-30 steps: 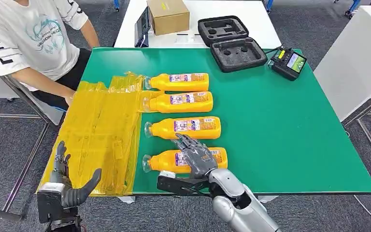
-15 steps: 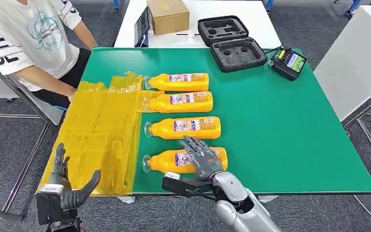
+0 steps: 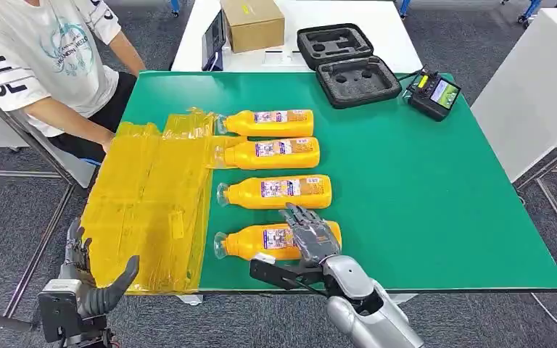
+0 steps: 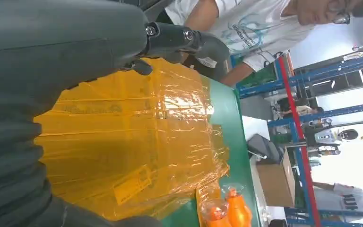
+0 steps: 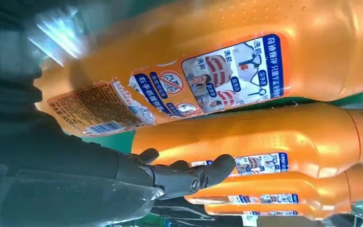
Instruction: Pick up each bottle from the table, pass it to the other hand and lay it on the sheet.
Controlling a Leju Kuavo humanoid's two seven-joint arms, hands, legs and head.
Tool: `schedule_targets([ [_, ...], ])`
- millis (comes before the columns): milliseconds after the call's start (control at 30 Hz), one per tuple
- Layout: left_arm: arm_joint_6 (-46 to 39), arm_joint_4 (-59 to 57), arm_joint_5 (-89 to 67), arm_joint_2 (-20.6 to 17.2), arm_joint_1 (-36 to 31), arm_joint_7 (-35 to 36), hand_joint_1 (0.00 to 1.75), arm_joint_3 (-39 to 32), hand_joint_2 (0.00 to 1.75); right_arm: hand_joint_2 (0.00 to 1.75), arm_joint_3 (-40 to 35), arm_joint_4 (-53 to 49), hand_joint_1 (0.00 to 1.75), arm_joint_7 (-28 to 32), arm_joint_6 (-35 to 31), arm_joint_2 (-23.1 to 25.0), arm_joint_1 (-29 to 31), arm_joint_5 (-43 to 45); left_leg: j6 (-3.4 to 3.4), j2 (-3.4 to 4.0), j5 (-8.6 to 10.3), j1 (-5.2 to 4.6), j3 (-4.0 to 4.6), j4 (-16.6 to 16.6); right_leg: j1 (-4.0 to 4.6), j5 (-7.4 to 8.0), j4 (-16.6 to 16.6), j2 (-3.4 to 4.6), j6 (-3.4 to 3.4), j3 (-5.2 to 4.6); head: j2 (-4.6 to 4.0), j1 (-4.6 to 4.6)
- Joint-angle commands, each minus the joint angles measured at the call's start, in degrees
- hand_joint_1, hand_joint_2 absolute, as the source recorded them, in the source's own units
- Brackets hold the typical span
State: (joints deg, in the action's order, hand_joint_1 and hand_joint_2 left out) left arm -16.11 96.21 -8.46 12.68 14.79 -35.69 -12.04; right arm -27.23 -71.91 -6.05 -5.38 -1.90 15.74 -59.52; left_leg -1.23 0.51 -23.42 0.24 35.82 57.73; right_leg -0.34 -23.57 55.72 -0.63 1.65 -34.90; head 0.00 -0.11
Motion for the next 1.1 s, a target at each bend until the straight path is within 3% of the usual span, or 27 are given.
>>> schedule_targets([
  [33,0.70,-1.00,-0.49,1.65,-1.01,0.49,0.00,-2.32,1.75,1.75,0.30,9.46,0.00,-1.98,1.67,1.19,4.93,-0.17,0.06,0.06,-0.10,0.01,-0.27,-0.03,0.00,-0.07,-0.02,0.13,-0.04,0.23,0.00,0.02],
  [300,0.68,-1.62,-0.80,1.74,-1.06,0.62,0.00,-2.02,1.75,1.75,0.26,12.50,0.00,-2.78,1.67,1.74,5.83,-0.82,0.03,0.02,-0.04,0.00,-0.16,-0.05,-0.01,-0.03,-0.03,0.06,-0.02,0.14,0.00,0.00],
  [400,0.68,-1.70,-0.81,1.67,-1.11,0.61,0.00,-2.04,1.75,1.75,0.26,12.51,0.00,-2.80,1.69,1.78,5.85,-0.84,0.11,0.03,-0.25,0.03,-0.57,-0.02,0.01,-0.23,0.01,0.16,-0.08,0.51,0.00,0.00],
  [633,0.43,-2.30,-1.32,1.48,-1.72,0.62,0.00,-1.33,1.75,1.75,0.94,12.74,0.02,-3.20,3.16,1.62,4.52,-1.16,0.05,-0.07,-0.04,0.02,-0.26,-0.08,0.01,-0.06,-0.07,0.00,-0.03,0.24,0.00,0.00],
  [667,0.48,-2.36,-1.22,1.35,-1.79,0.66,0.00,-1.26,1.75,1.75,0.90,12.89,0.58,-3.14,3.83,1.43,4.29,-1.02,0.07,-0.08,-0.11,0.03,-0.39,-0.06,0.01,-0.13,-0.05,0.01,-0.05,0.38,0.00,0.00],
  [700,0.48,-2.53,-1.17,1.21,-1.94,0.69,0.00,-1.19,1.75,1.75,0.90,13.09,1.69,-2.96,4.30,1.30,4.24,-0.87,0.06,-0.09,-0.07,0.01,-0.31,-0.07,0.00,-0.10,-0.05,-0.02,-0.04,0.29,0.00,0.00],
  [1100,0.25,-2.92,-0.11,0.59,-2.56,0.74,0.00,-1.19,1.75,1.75,0.84,12.96,1.75,3.81,5.38,1.22,5.64,6.23,0.08,-0.09,-0.09,0.03,-0.44,-0.09,0.02,-0.10,-0.08,0.01,-0.06,0.39,0.00,0.02],
])
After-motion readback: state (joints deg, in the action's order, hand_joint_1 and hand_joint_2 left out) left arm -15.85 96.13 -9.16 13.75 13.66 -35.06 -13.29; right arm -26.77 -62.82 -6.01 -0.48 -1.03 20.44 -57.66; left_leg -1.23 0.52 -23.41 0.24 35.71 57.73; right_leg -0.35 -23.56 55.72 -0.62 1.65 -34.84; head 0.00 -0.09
